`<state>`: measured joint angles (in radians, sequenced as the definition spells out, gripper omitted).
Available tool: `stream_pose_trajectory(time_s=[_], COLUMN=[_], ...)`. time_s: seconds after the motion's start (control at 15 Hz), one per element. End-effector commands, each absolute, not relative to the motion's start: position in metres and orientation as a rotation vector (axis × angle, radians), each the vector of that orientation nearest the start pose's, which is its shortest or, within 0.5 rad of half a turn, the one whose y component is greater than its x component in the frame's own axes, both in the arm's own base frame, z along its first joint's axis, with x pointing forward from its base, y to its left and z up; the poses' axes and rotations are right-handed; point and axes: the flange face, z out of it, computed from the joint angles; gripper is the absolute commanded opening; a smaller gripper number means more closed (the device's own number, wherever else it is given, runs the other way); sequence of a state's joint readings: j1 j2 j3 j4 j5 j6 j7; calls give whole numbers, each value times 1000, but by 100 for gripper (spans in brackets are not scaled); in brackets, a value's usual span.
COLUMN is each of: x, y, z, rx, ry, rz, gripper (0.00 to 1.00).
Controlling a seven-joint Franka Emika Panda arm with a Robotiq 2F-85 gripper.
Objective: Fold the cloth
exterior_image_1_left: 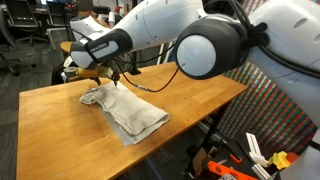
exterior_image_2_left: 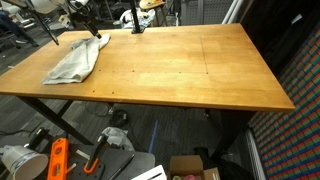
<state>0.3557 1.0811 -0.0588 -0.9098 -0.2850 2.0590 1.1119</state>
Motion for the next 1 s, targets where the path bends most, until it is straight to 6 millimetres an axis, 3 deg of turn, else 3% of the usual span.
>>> stream_pose_trajectory(time_s=[0.0,0.07,0.2,0.4,0.6,0.93], x=[773,774,775,778,781,785], y=[231,229,225,223,215,198], z=[228,226,224,230,231,230], rx=[-3090,-3084,-3076,-3058,-3048,-3037], ry=[1138,1151,1172,1197,1232,1291], rz=[-441,-446,-436,-453,-458,-456], gripper=[100,75,68,42,40,44])
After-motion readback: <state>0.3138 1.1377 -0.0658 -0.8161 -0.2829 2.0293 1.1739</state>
